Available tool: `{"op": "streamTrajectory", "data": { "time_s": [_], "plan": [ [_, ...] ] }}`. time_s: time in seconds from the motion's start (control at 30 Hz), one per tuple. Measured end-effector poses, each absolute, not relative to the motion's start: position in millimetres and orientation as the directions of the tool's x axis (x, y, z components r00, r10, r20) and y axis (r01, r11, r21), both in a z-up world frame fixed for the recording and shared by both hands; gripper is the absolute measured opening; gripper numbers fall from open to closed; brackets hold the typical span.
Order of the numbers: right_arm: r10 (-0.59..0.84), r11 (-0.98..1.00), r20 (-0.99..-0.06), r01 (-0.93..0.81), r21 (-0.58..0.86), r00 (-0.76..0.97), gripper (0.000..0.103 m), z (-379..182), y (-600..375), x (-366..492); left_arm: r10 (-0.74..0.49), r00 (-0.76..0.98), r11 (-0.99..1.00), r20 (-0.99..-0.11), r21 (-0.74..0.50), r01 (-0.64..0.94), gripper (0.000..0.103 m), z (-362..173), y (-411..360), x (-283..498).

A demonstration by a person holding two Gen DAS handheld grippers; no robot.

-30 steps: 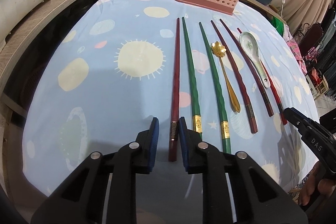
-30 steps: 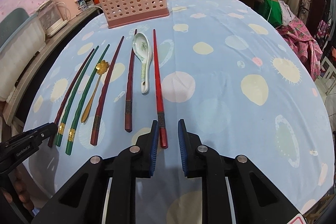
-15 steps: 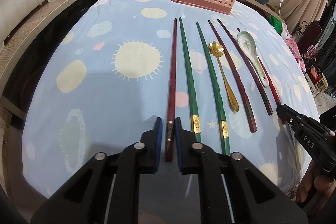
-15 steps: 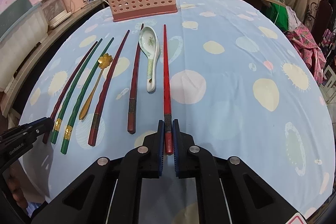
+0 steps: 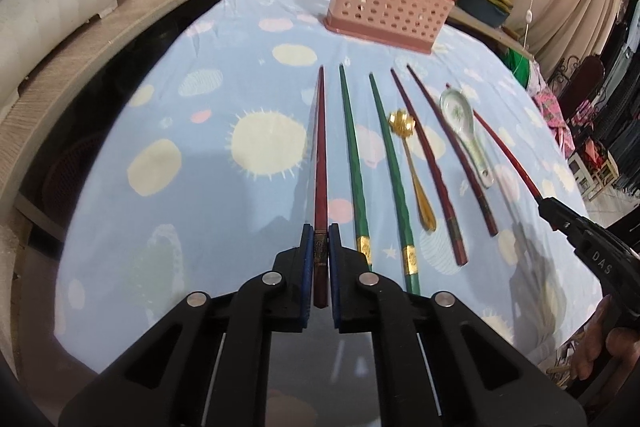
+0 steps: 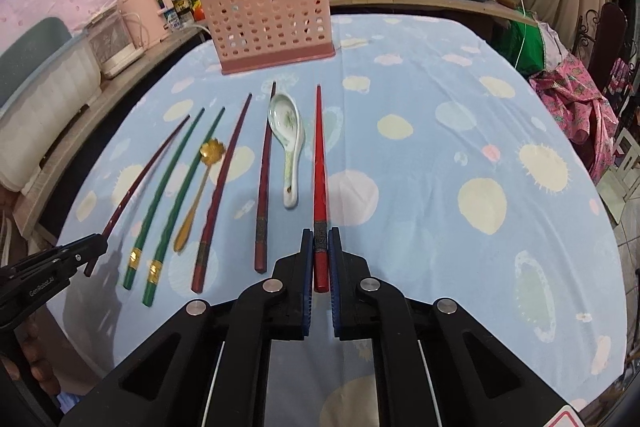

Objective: Organize utensils
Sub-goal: 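Lift both held chopsticks and carry them over the pink basket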

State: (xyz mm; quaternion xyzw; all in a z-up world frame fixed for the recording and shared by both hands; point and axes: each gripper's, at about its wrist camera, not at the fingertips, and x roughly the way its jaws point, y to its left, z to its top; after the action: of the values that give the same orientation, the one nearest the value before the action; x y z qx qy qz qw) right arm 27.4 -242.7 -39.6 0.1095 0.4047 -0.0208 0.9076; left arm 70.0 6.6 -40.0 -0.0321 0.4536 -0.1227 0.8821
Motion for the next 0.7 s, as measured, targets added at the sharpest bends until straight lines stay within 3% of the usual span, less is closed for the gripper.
{"op": "streamTrajectory", "data": {
  "time_s": [0.7],
  "plan": [
    [0.03,0.95,-0.574,0.156,0.271,0.818,0.007,69,-283,35,-0.276,0.711,0.961,-0.647,-0.213,0.178,0.007,57,24,92]
  ]
}}
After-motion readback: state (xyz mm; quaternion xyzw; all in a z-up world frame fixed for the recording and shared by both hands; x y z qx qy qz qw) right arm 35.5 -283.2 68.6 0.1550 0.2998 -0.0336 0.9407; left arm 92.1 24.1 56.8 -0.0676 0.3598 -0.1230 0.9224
